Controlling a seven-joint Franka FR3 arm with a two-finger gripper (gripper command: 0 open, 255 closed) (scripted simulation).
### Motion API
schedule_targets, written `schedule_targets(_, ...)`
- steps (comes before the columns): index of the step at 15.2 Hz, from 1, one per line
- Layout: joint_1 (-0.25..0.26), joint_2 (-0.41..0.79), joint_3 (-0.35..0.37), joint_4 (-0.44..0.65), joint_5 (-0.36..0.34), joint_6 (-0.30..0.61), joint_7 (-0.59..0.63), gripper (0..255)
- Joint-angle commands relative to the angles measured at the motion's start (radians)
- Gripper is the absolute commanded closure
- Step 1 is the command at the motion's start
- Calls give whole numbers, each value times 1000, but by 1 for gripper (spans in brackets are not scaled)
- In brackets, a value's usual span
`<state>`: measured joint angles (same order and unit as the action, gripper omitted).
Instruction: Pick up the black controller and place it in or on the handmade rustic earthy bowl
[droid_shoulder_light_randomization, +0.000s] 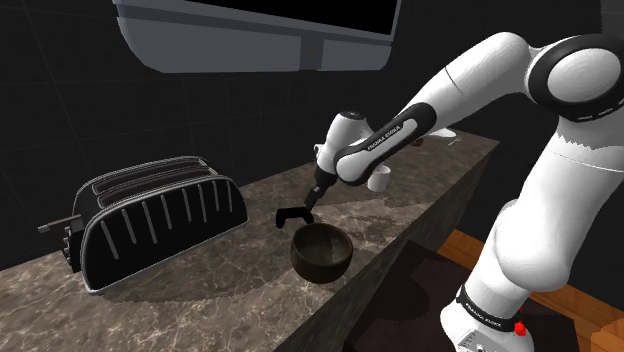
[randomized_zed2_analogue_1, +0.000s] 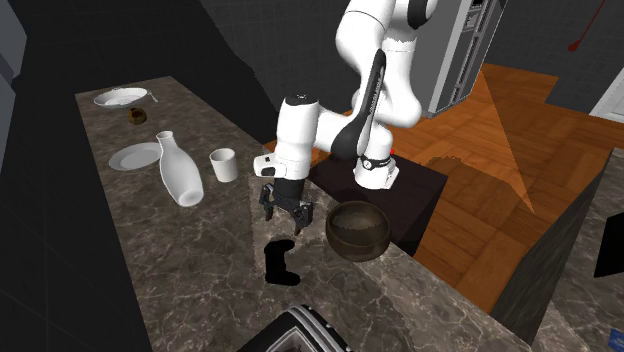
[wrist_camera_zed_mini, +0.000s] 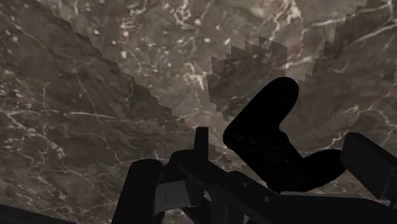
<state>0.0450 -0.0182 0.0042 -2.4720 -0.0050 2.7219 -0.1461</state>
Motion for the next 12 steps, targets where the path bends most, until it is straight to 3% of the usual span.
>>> schedule_targets(1, 3, 84, 2, 30, 10, 63, -28, 0)
schedule_targets(12, 2, 225, 5, 73, 12, 164, -36, 0)
